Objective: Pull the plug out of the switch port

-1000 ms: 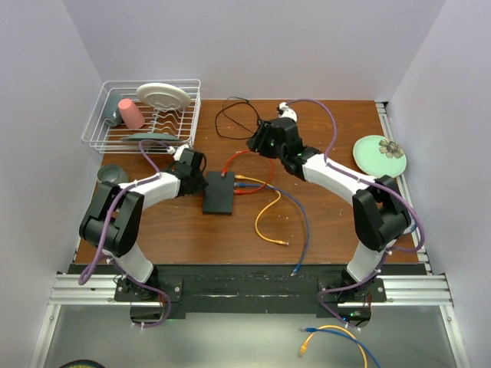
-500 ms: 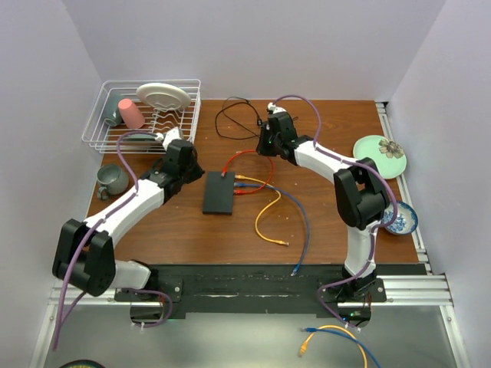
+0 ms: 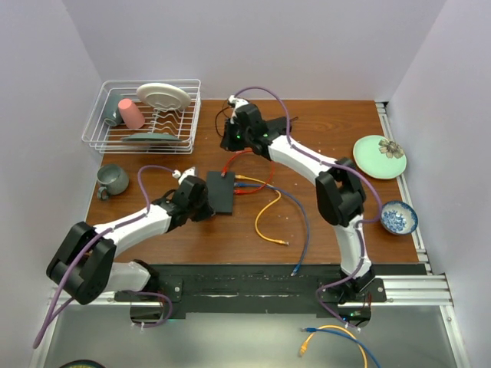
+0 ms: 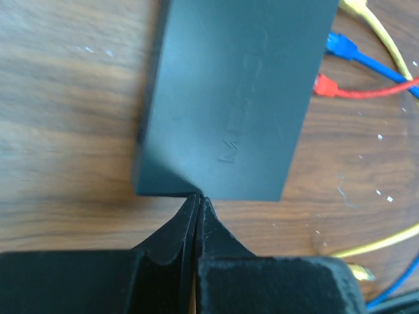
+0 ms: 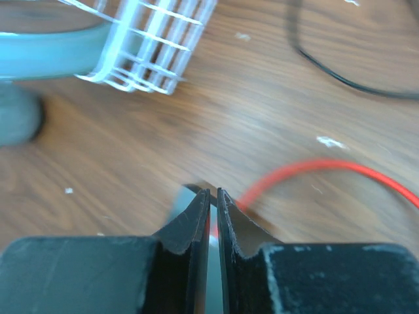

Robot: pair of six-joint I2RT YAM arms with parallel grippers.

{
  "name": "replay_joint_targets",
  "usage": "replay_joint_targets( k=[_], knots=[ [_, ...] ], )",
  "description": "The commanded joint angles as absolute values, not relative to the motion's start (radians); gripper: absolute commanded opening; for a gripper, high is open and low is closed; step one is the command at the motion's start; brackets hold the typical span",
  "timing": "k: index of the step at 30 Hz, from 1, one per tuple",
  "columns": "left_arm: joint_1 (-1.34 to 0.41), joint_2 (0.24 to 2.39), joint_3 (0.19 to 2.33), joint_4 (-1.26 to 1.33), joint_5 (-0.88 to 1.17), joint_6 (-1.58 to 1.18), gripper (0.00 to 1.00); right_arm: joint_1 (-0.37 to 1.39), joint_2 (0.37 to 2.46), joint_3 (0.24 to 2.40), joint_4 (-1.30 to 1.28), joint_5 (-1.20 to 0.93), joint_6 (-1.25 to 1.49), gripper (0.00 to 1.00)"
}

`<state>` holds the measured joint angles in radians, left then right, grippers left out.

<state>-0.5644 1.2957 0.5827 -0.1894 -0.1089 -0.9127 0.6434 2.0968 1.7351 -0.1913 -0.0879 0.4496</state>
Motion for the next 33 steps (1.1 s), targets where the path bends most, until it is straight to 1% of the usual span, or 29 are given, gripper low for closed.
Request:
replay_joint_targets(
  k=[1, 4, 11, 13, 17, 20, 23, 27, 33],
  knots=[
    [-0.566, 1.299, 0.540, -0.118, -0.083, -0.954, 0.00, 0.655, 2.254, 1.957, -0.328, -0.146, 0.403, 0.15],
    [-0.568, 1.310, 0.522, -0.109, -0.072, -0.959, 0.00, 0.661, 2.324, 2.045, -0.370, -0.172, 0.399, 0.15],
    [-0.568, 1.229, 0.450, -0.092, -0.041, -0.969, 0.00, 0.661, 2.390, 2.019, -0.351, -0.212, 0.397, 0.15],
    [-0.568, 1.242, 0.449, -0.083, -0.031, -0.962, 0.00, 0.661, 2.398, 2.011, -0.350, -0.221, 0.399, 0.15],
    [-0.568, 1.337, 0.492, -0.078, -0.018, -0.950, 0.00, 0.663, 2.388, 1.970, -0.339, -0.224, 0.400, 0.15],
    [-0.566, 1.402, 0.529, -0.072, -0.029, -0.953, 0.00, 0.663, 2.356, 1.905, -0.330, -0.229, 0.396, 0.15],
    [-0.561, 1.471, 0.597, -0.121, -0.061, -0.939, 0.00, 0.663, 2.295, 1.792, -0.275, -0.235, 0.409, 0.15],
    [-0.537, 1.499, 0.655, -0.169, -0.089, -0.911, 0.00, 0.663, 2.227, 1.654, -0.230, -0.239, 0.419, 0.15],
    [-0.442, 1.517, 0.732, -0.201, -0.103, -0.862, 0.00, 0.664, 2.137, 1.491, -0.157, -0.230, 0.449, 0.15]
  ],
)
